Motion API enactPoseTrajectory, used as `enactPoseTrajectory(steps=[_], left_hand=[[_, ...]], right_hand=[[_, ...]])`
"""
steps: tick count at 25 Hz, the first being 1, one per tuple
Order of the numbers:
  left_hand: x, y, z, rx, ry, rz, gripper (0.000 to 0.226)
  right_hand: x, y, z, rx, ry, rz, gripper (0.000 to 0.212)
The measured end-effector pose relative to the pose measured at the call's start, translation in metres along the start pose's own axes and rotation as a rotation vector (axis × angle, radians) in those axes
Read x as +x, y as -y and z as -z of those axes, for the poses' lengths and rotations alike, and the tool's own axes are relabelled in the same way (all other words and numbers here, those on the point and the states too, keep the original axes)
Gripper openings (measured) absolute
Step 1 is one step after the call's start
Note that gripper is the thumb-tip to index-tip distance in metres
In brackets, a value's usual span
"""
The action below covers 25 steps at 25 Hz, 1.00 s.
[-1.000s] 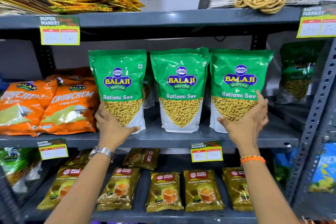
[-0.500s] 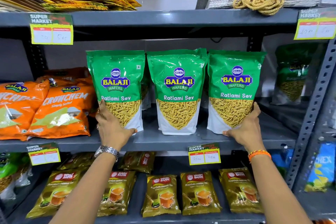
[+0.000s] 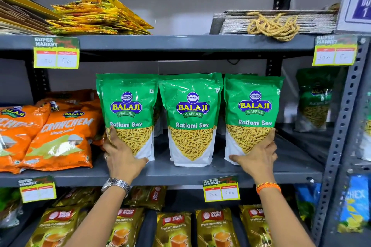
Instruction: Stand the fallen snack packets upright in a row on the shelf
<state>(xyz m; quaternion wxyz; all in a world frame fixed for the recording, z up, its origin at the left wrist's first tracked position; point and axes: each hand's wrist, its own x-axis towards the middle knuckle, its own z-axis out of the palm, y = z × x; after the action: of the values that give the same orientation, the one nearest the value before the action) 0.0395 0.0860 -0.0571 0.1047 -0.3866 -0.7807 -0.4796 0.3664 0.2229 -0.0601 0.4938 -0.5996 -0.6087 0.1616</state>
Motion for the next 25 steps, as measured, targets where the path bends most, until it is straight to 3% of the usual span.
enactPoseTrajectory(steps=[9, 22, 24, 25], left_hand=[[-0.004, 0.008, 0.001, 0.011, -0.065, 0.008, 0.150], [-0.010, 0.002, -0.002, 0.027, -0.034, -0.002, 0.151], [-0.011, 0.002, 0.000, 0.057, -0.090, -0.010, 0.147], [-0.013, -0.004, 0.003, 0.097, -0.171, -0.065, 0.144]], right_hand=[[-0.001, -0.001, 0.006, -0.033, 0.009, 0.015, 0.159], [-0.006, -0.001, 0.011, -0.011, 0.037, 0.000, 0.161], [-0.010, 0.001, 0.015, -0.031, -0.054, 0.055, 0.155], [-0.015, 0.008, 0.018, -0.036, -0.177, 0.126, 0.147]])
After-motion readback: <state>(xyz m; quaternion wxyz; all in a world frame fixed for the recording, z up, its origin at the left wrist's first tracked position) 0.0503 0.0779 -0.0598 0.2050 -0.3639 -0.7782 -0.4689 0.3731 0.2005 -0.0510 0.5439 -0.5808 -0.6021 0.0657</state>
